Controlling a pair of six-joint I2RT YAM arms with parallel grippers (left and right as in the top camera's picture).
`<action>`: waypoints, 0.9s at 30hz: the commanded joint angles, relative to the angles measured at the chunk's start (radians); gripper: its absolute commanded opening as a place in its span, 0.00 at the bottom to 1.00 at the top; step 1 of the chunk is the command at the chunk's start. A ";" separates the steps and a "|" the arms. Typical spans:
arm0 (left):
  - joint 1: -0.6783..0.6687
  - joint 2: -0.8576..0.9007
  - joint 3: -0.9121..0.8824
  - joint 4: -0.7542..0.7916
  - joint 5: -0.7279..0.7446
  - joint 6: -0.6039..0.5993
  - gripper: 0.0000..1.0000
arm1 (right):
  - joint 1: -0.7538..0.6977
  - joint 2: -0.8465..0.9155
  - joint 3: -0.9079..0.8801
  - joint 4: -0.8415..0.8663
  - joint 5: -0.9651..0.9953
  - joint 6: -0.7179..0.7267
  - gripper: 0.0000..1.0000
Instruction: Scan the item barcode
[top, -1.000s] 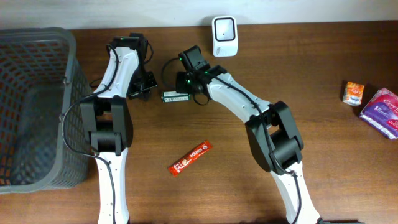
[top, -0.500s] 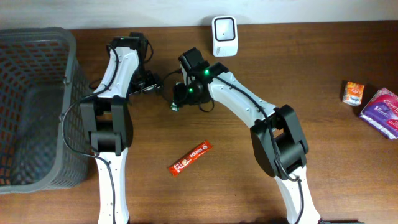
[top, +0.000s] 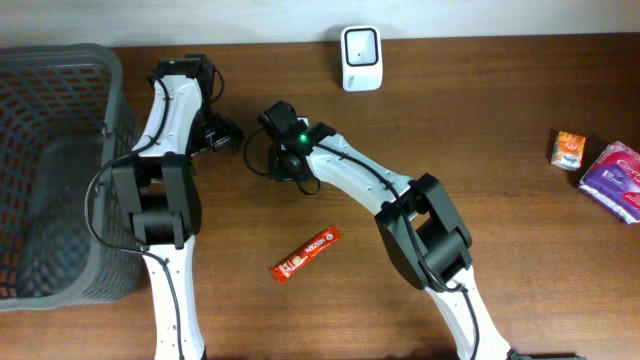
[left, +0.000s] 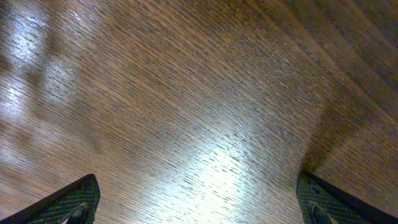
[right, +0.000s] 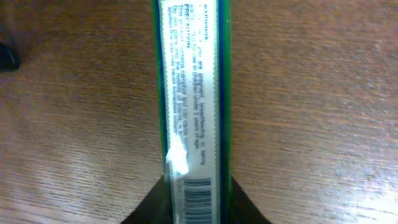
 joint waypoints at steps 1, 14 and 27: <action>0.005 -0.047 -0.010 -0.004 -0.022 -0.013 0.99 | -0.087 -0.035 0.020 -0.061 -0.122 -0.007 0.11; 0.005 -0.047 -0.010 -0.008 -0.022 -0.013 0.99 | -0.753 -0.060 -0.132 -0.542 -0.498 -0.338 0.41; 0.004 -0.047 -0.010 -0.011 -0.022 -0.013 0.99 | -0.792 -0.056 0.087 -0.731 -0.270 -0.304 0.54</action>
